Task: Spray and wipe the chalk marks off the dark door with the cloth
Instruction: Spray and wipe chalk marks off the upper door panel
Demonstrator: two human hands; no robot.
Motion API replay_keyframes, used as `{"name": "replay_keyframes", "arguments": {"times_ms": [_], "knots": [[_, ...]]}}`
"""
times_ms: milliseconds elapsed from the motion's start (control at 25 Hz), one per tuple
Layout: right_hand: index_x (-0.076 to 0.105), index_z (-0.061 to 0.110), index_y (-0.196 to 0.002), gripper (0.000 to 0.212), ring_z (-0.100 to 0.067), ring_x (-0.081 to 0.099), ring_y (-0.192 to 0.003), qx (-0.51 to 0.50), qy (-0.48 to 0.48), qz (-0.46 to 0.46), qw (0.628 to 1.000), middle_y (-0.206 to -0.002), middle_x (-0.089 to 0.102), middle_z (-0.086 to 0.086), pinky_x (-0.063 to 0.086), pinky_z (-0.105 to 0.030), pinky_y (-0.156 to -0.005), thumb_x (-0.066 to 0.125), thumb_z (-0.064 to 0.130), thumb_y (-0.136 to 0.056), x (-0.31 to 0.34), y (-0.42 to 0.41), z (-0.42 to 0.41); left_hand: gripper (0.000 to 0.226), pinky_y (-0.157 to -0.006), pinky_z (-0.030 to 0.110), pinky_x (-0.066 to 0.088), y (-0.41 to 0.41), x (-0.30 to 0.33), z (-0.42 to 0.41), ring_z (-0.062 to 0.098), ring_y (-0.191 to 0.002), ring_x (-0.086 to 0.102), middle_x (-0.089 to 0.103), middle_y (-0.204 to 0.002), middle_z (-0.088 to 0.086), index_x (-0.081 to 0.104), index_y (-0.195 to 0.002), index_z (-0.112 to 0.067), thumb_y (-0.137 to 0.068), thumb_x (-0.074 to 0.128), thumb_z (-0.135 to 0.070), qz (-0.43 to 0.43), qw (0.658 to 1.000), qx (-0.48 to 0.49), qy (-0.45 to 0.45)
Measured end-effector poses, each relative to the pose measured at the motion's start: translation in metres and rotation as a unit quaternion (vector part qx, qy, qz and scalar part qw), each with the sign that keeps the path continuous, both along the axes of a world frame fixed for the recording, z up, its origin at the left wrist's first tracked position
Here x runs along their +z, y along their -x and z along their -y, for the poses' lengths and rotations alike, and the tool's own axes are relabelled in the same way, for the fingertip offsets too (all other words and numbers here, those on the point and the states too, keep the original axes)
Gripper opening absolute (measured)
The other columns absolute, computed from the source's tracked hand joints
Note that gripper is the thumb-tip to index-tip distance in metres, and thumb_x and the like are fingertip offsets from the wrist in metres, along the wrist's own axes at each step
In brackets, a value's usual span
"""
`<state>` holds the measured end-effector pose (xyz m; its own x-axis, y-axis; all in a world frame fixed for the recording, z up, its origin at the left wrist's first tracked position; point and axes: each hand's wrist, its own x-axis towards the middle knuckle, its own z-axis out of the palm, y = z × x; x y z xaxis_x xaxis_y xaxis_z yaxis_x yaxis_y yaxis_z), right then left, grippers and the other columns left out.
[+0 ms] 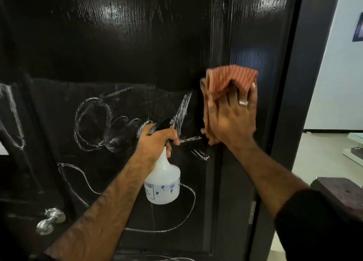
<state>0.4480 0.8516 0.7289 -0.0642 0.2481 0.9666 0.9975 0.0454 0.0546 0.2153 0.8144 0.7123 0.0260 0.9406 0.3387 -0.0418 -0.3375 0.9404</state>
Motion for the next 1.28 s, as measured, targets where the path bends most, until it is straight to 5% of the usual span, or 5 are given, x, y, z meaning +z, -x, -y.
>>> {"name": "replay_keyframes", "arguments": {"times_ms": [320,560,800,1080,1280], "knots": [[0.043,0.018,-0.163,0.058,-0.046,0.028,-0.158,0.103,0.046,0.276,0.954,-0.168,0.039,-0.016,0.022,-0.071,-0.125,0.055,0.039,-0.11,-0.092,0.016,-0.004,0.039,-0.043,0.028,0.045,0.033,-0.006,0.0,0.022,-0.04,0.049,0.072,-0.075,0.02,0.058,-0.113,0.012,-0.079,0.07,-0.002,0.041,0.997,0.061,0.025],[0.04,0.013,-0.159,0.053,-0.045,0.041,-0.15,0.085,-0.028,-0.064,0.994,-0.159,0.049,-0.02,0.017,-0.066,-0.128,0.042,0.041,-0.114,0.016,0.079,-0.018,0.03,-0.045,0.028,0.045,0.066,-0.016,0.006,0.022,-0.037,0.047,0.07,-0.076,0.026,0.066,-0.088,0.012,-0.07,0.07,-0.011,0.021,0.998,0.057,0.002],[0.041,0.012,-0.163,0.056,-0.047,0.023,-0.158,0.088,0.061,0.239,0.965,-0.169,0.033,-0.022,0.012,-0.067,-0.129,0.042,0.036,-0.113,-0.091,0.037,-0.002,0.02,-0.043,0.029,0.042,0.07,-0.019,0.004,0.022,-0.037,0.046,0.069,-0.073,0.025,0.062,-0.086,0.019,-0.079,0.066,0.0,0.01,0.998,0.06,0.002],[0.038,0.011,-0.164,0.059,-0.044,0.022,-0.16,0.07,-0.024,-0.061,0.995,-0.169,0.035,-0.019,0.009,-0.063,-0.131,0.04,0.04,-0.113,0.017,0.108,-0.019,0.01,-0.041,0.027,0.042,0.1,-0.019,-0.006,0.021,-0.038,0.046,0.069,-0.075,0.024,0.067,-0.083,0.009,-0.08,0.066,-0.001,0.023,0.999,0.043,-0.004],[0.034,0.015,-0.166,0.071,-0.052,0.016,-0.159,0.063,0.081,0.213,0.972,-0.172,0.029,-0.021,0.008,-0.073,-0.127,0.059,0.042,-0.105,-0.084,0.129,-0.025,0.013,-0.044,0.029,0.041,0.138,-0.018,-0.021,0.022,-0.038,0.046,0.069,-0.072,0.021,0.069,-0.077,0.002,-0.087,0.061,0.006,0.0,0.999,0.04,-0.011]]}}
